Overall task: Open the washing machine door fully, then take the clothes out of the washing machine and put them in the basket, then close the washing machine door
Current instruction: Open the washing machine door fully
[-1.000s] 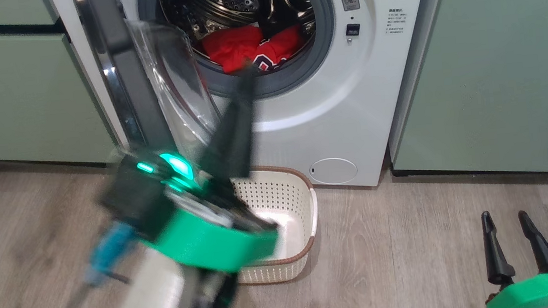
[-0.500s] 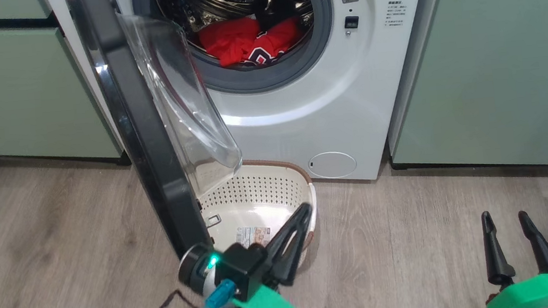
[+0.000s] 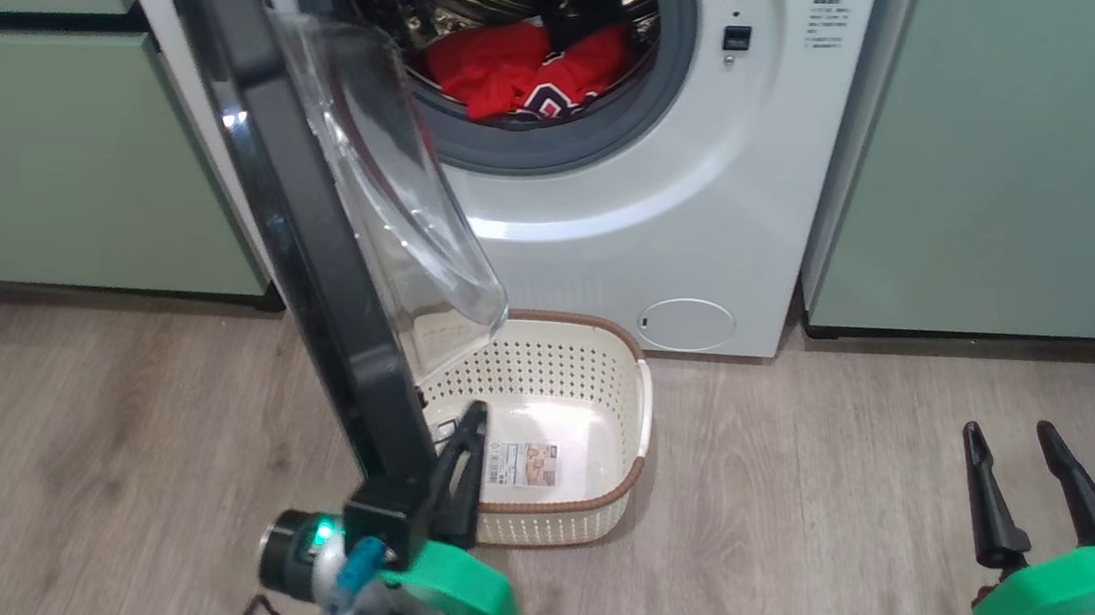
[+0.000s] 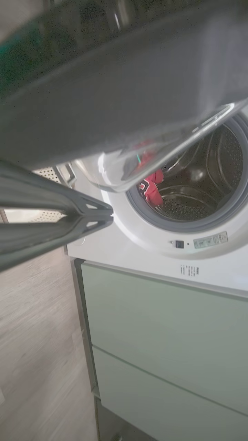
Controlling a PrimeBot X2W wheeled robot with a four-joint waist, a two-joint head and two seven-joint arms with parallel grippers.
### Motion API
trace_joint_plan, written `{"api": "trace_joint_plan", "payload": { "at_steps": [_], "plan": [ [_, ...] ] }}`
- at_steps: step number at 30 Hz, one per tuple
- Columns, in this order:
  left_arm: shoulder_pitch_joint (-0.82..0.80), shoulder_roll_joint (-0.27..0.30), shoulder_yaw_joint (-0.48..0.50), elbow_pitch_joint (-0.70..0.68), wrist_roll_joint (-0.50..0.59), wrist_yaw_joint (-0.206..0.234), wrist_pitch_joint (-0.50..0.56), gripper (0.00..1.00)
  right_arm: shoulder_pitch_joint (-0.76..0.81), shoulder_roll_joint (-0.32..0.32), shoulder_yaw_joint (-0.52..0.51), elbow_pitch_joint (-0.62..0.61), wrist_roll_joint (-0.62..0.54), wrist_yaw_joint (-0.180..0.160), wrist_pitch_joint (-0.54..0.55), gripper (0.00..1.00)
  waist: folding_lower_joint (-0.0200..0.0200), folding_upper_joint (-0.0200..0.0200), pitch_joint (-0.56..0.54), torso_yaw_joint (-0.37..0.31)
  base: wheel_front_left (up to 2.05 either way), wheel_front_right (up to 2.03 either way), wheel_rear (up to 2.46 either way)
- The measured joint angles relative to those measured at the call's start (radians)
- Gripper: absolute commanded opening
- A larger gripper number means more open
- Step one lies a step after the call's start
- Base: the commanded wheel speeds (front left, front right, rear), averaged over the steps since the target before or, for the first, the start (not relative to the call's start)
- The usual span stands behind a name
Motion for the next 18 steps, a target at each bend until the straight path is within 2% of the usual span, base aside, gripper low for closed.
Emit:
{"api": "trace_joint_plan", "payload": {
  "at_steps": [10,18],
  "plan": [
    [-0.009,-0.001,0.061,0.062,-0.016,0.016,-0.014,0.00,0.000,0.001,0.001,0.000,0.000,0.000,0.000,1.00,0.0000,0.0000,0.000,0.057,0.00,0.00,0.00],
    [-0.007,0.027,0.168,0.060,-0.027,0.034,-0.014,0.00,0.000,0.004,0.002,0.000,0.000,0.000,0.000,1.00,0.0000,0.0000,0.003,0.122,0.00,0.00,0.00]
  ]
}}
